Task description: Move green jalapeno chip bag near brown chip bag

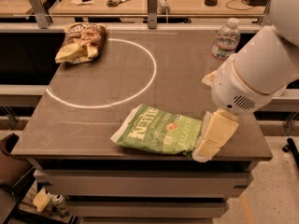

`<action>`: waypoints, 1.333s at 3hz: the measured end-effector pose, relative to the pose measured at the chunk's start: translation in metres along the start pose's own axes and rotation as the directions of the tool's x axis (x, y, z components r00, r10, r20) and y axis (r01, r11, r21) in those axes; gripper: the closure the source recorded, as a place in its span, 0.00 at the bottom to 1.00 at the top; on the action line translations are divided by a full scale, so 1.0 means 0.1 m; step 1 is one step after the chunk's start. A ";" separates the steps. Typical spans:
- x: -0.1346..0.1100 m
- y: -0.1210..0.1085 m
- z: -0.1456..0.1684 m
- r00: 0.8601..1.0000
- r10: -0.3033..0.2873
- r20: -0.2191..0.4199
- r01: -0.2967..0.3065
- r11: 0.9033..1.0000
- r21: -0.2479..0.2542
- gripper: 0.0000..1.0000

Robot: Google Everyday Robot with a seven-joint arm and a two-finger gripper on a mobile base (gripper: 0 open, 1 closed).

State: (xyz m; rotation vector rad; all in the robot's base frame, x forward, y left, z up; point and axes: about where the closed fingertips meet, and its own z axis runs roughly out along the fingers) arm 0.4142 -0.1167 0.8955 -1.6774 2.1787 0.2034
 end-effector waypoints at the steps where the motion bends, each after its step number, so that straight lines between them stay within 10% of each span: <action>1: -0.07 -0.05 0.04 1.000 -0.004 -0.017 0.003 1.000 -0.017 0.00; 3: -0.05 -0.03 0.61 0.993 0.051 -0.104 -0.065 0.989 -0.132 0.00; 4: 0.11 0.07 0.80 0.989 0.090 -0.117 -0.109 0.980 -0.168 0.15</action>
Offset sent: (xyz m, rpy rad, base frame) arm 0.0259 0.0387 -0.0561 -0.0709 0.2035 0.0048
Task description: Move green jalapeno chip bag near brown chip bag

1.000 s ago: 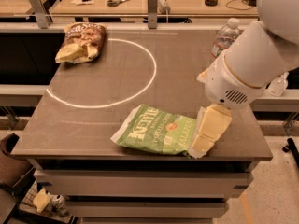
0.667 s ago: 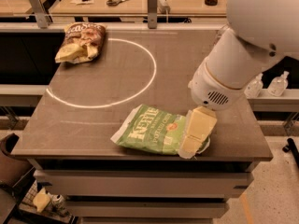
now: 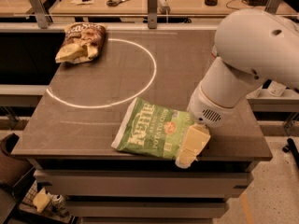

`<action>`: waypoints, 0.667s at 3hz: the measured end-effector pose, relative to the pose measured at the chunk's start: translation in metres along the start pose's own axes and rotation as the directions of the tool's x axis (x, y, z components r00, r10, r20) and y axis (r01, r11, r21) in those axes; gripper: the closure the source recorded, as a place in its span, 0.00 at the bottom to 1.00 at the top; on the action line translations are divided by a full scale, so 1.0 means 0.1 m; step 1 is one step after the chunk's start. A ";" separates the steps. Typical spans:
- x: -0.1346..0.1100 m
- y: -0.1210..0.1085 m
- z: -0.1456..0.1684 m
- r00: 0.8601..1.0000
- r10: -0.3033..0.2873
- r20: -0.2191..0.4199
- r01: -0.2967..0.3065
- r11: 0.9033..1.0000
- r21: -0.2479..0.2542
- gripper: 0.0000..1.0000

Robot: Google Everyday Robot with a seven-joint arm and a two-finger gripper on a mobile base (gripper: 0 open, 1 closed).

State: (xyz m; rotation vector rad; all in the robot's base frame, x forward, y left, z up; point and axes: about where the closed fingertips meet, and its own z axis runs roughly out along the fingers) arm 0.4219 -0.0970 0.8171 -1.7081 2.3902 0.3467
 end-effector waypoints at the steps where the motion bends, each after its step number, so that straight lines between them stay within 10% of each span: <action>1: 0.00 0.01 0.01 1.000 -0.002 -0.002 0.002 1.000 -0.001 0.38; 2: 0.00 0.01 0.01 1.000 -0.003 -0.003 0.003 1.000 -0.002 0.62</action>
Offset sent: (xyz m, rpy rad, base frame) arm -0.0008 0.0003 -0.0010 -0.0015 0.0019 0.0018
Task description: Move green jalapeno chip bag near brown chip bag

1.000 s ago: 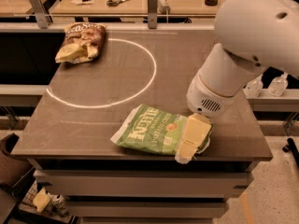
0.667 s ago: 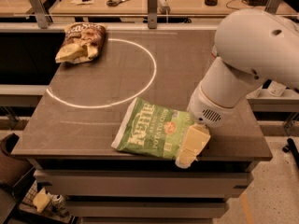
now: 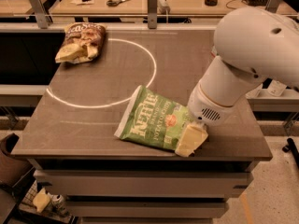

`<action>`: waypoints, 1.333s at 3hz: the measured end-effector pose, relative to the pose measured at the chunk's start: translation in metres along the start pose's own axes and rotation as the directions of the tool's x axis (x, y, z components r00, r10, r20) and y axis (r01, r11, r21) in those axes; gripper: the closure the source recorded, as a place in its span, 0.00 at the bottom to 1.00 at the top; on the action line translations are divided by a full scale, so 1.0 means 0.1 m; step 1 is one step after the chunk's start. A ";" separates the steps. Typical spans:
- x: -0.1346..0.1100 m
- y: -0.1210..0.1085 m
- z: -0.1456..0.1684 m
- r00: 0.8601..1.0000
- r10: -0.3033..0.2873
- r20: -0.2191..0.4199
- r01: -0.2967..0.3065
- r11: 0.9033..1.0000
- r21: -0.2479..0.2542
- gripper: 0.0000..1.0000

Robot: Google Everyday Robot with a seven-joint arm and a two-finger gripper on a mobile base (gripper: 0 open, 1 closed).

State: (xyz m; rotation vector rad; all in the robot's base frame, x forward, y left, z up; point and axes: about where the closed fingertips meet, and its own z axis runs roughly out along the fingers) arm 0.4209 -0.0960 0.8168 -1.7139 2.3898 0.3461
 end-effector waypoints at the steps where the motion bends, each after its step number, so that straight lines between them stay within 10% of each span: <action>1: -0.01 0.00 -0.04 1.000 0.000 0.000 0.000 1.000 0.000 0.85; 2: -0.02 0.01 -0.07 1.000 0.000 0.000 0.000 1.000 0.000 1.00; 4: -0.02 0.01 -0.08 1.000 0.000 0.000 0.000 1.000 0.000 1.00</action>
Offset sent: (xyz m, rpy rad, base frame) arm 0.0000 0.0000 0.0040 0.0000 0.0000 0.0001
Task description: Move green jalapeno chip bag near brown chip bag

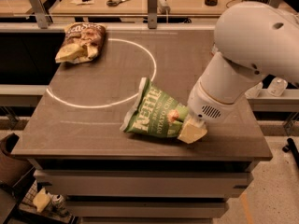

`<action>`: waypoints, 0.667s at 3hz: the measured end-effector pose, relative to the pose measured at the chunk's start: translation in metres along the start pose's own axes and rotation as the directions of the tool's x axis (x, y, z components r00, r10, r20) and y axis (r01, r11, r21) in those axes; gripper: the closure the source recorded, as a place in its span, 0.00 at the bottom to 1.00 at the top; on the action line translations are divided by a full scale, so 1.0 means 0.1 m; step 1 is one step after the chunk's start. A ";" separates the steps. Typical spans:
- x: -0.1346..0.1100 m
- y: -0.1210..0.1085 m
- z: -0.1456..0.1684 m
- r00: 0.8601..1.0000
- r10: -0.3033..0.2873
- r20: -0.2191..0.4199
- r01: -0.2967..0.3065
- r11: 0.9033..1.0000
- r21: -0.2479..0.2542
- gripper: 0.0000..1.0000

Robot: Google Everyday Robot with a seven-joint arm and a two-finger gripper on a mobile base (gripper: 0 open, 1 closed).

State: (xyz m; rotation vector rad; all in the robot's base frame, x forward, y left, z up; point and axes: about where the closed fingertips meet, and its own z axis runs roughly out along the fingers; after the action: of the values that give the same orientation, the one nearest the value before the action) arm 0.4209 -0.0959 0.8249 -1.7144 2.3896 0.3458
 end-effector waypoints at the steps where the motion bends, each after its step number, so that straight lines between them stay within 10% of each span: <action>1: -0.27 -0.11 -0.17 0.998 -0.055 -0.026 0.057 0.996 0.065 1.00; 2: -0.60 -0.27 -0.40 0.993 -0.110 -0.032 0.114 0.981 0.157 1.00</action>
Offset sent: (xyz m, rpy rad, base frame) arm 0.0749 0.0556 0.0863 -0.1048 -0.2856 0.0941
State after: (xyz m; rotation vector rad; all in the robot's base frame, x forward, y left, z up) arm 0.4650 -0.0614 0.8774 -1.7785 2.2558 0.1158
